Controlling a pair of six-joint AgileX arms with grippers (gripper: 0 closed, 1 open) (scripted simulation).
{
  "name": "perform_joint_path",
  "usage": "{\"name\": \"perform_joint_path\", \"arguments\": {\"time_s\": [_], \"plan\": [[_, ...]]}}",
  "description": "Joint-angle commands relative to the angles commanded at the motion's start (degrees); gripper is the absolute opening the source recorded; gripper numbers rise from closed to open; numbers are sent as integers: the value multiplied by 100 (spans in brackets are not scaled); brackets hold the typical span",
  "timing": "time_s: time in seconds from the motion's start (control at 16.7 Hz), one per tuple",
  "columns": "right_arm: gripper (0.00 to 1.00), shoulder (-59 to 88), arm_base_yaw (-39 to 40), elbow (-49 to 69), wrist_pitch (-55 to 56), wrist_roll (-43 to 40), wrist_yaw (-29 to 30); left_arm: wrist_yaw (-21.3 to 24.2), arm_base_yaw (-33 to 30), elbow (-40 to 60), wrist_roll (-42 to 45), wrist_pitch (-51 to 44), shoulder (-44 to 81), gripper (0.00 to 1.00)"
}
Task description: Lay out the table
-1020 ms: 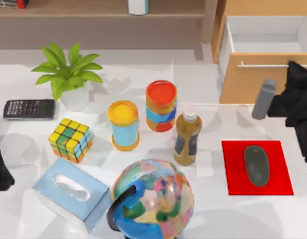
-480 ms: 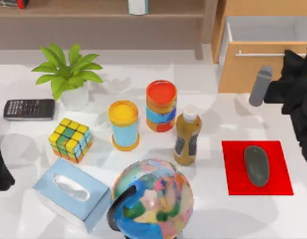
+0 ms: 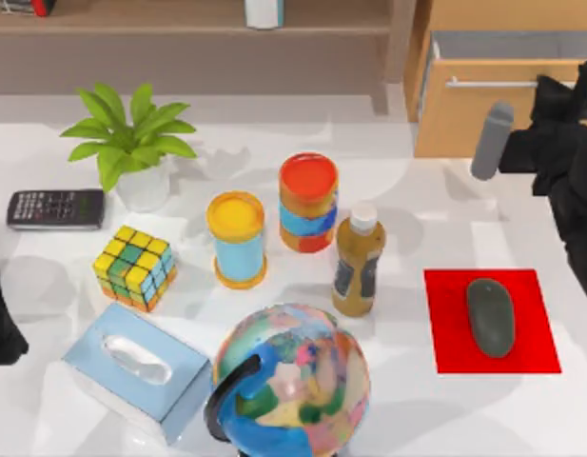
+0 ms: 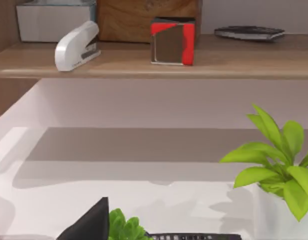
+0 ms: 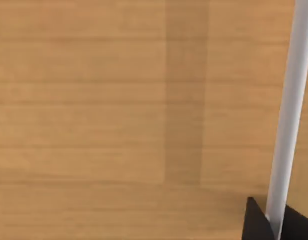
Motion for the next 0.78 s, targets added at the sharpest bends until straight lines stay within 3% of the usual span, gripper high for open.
{"name": "perform_joint_path", "arguments": {"time_s": [0.3, 0.78], "plan": [[0, 30, -29, 150, -57, 13, 17, 0, 0, 0, 0, 0, 0, 100], [0, 623, -165, 1398, -796, 1, -139, 0, 0, 0, 0, 0, 0, 100]]}}
